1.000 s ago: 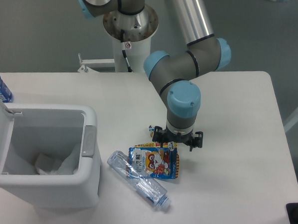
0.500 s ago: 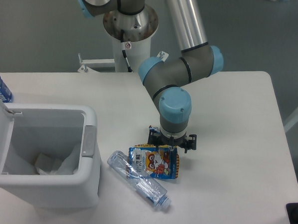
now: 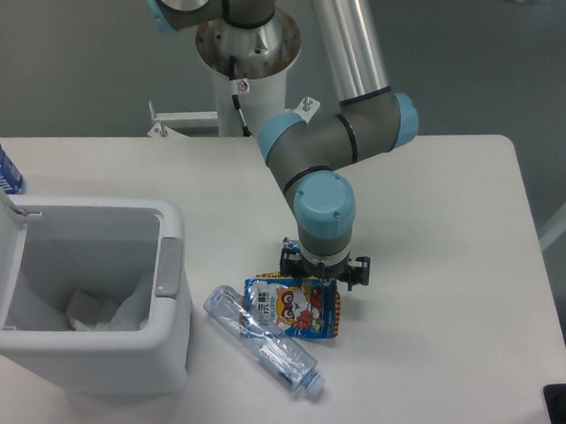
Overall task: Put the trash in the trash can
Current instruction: 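Lower the gripper onto the snack wrapper and close on it, then lift the held wrapper and carry it toward the trash bin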
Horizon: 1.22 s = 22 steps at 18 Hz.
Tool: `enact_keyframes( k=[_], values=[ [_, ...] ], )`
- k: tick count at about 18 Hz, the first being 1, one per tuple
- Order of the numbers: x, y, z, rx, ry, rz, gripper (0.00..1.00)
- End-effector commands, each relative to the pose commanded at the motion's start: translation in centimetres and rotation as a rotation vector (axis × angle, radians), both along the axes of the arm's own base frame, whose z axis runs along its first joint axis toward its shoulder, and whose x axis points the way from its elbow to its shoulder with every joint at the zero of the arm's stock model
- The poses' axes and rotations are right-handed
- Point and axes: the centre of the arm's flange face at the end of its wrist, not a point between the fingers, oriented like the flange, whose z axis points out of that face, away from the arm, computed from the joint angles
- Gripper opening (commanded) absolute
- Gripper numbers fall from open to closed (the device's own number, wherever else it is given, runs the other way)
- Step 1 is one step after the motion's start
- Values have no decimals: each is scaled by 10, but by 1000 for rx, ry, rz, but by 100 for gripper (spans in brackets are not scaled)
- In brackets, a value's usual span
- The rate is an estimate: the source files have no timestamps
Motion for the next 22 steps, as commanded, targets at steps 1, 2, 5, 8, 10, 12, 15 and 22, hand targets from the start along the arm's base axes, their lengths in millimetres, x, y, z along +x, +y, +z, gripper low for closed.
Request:
enact_keyframes(
  k=[1, 2, 5, 8, 10, 12, 15, 22],
  values=[
    [-1, -1, 0, -1, 1, 2, 68],
    [0, 0, 0, 0, 0, 0, 65],
    [0, 0, 2, 0, 2, 0, 45],
    [1, -1, 5, 0, 4, 0, 25],
    [2, -2, 14, 6, 10, -8, 7],
    [8, -7, 19, 6, 7, -14, 0],
    [10, -13, 31, 3, 3, -50, 0],
    [-14, -74, 86, -63, -117, -363, 0]
  ],
)
